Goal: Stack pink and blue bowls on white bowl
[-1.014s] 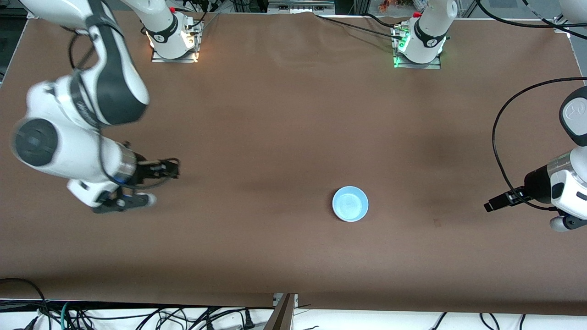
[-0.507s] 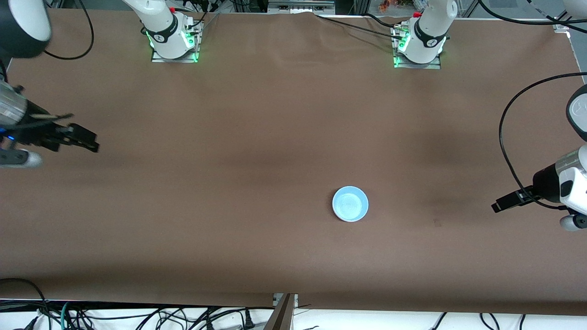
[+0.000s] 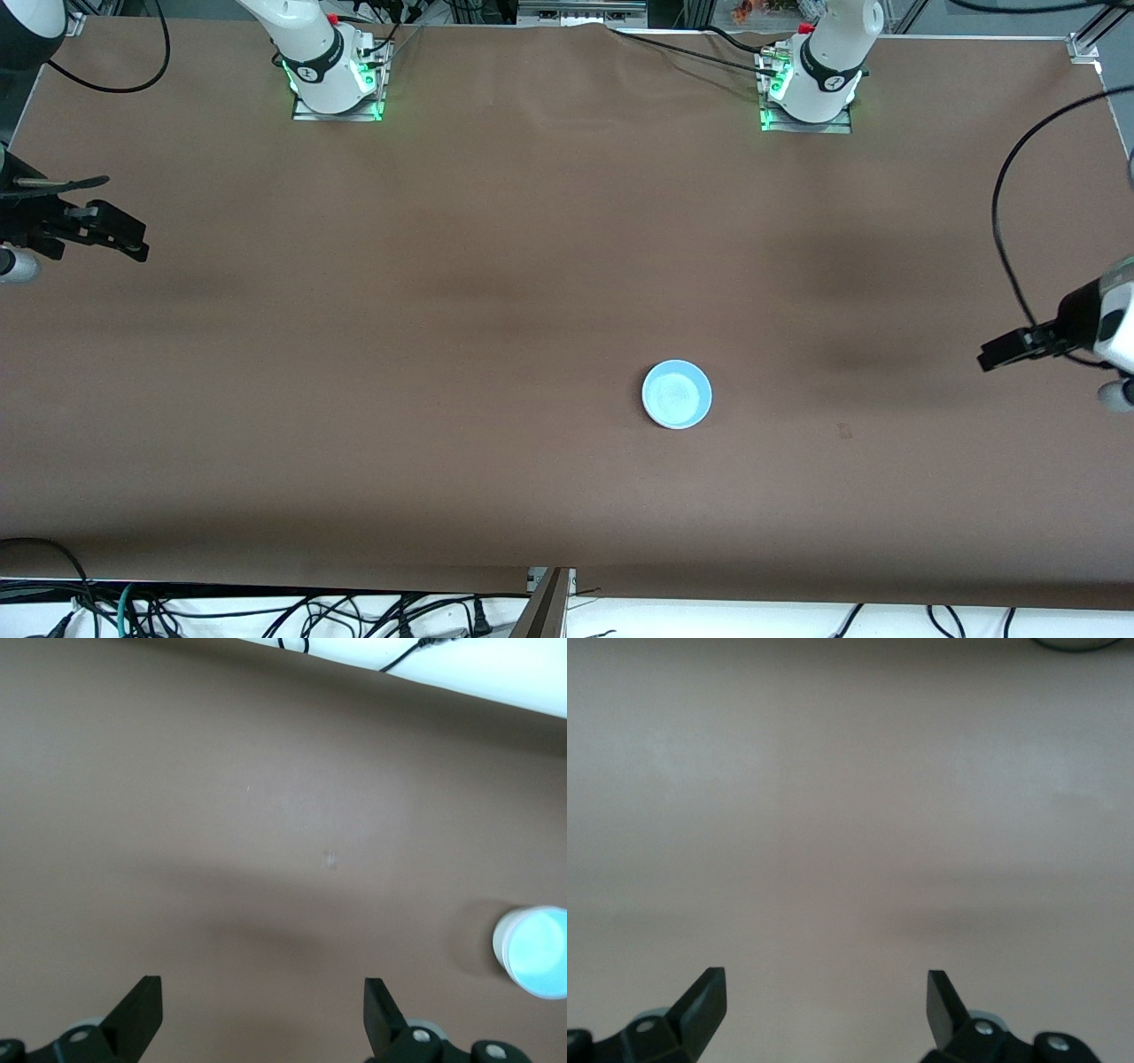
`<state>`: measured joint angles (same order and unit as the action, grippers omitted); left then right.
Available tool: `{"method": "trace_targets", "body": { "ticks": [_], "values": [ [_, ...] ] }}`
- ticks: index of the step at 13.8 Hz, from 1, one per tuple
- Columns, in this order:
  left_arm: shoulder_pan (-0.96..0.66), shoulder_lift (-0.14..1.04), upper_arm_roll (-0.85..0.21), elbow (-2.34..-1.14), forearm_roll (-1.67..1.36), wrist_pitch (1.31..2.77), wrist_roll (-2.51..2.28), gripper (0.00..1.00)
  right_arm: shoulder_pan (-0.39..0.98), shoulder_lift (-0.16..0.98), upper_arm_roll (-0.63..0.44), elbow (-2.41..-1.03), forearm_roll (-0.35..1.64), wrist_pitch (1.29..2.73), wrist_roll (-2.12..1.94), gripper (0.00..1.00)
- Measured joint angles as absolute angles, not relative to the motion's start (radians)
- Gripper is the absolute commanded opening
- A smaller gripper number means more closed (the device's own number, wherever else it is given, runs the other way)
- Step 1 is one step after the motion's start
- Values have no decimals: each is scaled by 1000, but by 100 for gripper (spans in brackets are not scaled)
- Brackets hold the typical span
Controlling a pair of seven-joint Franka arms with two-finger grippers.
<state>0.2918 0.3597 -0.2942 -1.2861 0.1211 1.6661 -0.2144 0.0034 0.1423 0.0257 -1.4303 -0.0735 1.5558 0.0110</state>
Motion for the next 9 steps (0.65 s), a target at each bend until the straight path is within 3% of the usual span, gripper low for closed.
{"method": "trace_targets", "body": {
  "ticks": [3, 9],
  "values": [
    [288, 334, -294, -1174, 121, 1534, -169, 100, 7, 143, 27, -1431, -73, 1541, 10, 100],
    [285, 348, -294, -1159, 121, 1526, -73, 100, 8, 145, 29, -1431, -73, 1537, 9, 100]
  ]
}}
